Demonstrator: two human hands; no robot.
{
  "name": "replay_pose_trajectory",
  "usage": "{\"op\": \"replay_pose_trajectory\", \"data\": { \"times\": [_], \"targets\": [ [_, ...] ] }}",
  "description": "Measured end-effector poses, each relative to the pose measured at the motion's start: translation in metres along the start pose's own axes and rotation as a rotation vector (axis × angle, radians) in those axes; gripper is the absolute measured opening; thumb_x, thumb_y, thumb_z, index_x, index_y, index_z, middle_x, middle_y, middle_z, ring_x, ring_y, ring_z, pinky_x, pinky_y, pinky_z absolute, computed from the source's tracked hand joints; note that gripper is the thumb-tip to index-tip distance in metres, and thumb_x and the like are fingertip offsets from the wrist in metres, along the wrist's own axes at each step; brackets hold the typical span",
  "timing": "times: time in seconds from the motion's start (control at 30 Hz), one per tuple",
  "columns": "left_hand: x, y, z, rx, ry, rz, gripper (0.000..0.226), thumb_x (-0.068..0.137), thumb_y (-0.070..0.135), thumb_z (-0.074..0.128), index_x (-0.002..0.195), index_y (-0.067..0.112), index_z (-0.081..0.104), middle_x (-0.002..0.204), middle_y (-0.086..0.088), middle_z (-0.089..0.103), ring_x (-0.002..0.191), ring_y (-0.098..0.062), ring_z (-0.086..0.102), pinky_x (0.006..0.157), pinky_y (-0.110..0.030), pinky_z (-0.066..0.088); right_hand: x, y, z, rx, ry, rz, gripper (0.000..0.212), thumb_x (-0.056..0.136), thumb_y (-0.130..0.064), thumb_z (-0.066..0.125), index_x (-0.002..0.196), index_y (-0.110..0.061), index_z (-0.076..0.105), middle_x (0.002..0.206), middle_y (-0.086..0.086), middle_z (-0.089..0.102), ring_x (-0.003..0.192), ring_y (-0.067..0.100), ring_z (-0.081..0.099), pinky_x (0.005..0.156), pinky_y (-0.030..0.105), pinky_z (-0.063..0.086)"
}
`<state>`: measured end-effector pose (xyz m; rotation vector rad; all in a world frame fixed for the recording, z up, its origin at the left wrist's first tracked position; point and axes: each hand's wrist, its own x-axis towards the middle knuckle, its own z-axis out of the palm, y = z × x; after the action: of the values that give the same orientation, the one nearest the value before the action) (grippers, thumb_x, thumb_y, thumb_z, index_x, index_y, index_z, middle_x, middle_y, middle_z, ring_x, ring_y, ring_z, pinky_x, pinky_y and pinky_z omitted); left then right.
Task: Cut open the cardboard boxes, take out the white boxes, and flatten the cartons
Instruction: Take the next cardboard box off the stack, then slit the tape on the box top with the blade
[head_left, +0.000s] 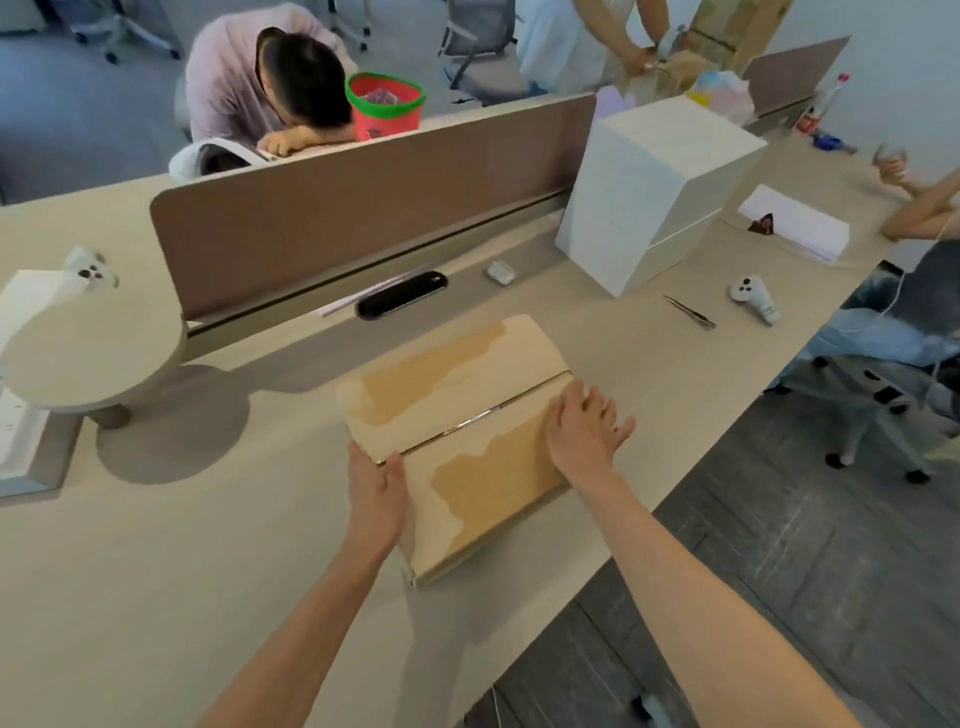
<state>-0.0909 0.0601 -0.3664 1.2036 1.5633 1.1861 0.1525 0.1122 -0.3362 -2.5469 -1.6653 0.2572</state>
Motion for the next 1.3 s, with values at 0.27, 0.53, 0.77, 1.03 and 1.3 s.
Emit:
{"op": "replay_pose_trajectory", "data": {
  "times": [0.27,0.53,0.77,1.03,1.3],
  "targets": [
    [0.039,0.023,0.070,0.013,-0.010,-0.054,0.049,0.091,0.028,0.042,0.137,0.013,0.041,0.126,-0.001,0.054,0.118,-0.016,0.052,0.105,-0.042,0.042,0.080,0.027,-0.005,0.007,0.151,0.011,0.042,0.103,-0.037,0.027,0.138,-0.017,0.038,0.131,0.019,0.048,0.117,0.036,0.044,0.096,0.048,0.032],
    [0.053,0.041,0.138,0.132,-0.004,-0.224,0.067,0.092,0.045,0.043,0.144,0.007,0.025,0.140,-0.011,0.038,0.132,-0.030,0.039,0.111,-0.049,0.033,0.150,0.068,-0.013,0.025,0.195,-0.068,0.044,0.102,-0.038,0.029,0.140,-0.017,0.038,0.126,0.019,0.051,0.112,0.036,0.047,0.094,0.047,0.033],
    [0.068,0.068,0.198,0.902,0.184,0.040,0.057,0.097,0.021,0.040,0.147,-0.002,0.028,0.158,-0.028,0.010,0.146,-0.044,0.010,0.117,-0.051,0.011,0.184,0.100,-0.027,0.130,0.081,-0.286,0.043,0.102,-0.042,0.032,0.134,-0.014,0.041,0.125,0.013,0.050,0.113,0.033,0.048,0.090,0.046,0.036],
    [0.140,0.139,0.345,0.135,0.015,-0.066,0.037,0.101,0.014,0.044,0.134,0.026,0.054,0.141,0.010,0.051,0.134,-0.005,0.041,0.118,-0.033,0.027,0.303,0.201,-0.022,0.618,-0.107,-0.172,0.037,0.101,-0.033,0.039,0.130,-0.016,0.055,0.122,0.005,0.057,0.112,0.022,0.055,0.088,0.029,0.038],
    [0.161,0.133,0.376,0.046,0.228,-0.051,0.041,0.088,0.013,0.048,0.126,0.019,0.061,0.128,0.011,0.062,0.123,-0.002,0.052,0.109,-0.029,0.038,0.459,0.274,0.015,0.149,-0.113,-0.055,0.043,0.093,-0.026,0.059,0.132,-0.011,0.051,0.135,0.018,0.044,0.126,0.037,0.039,0.098,0.046,0.037]
  ]
}}
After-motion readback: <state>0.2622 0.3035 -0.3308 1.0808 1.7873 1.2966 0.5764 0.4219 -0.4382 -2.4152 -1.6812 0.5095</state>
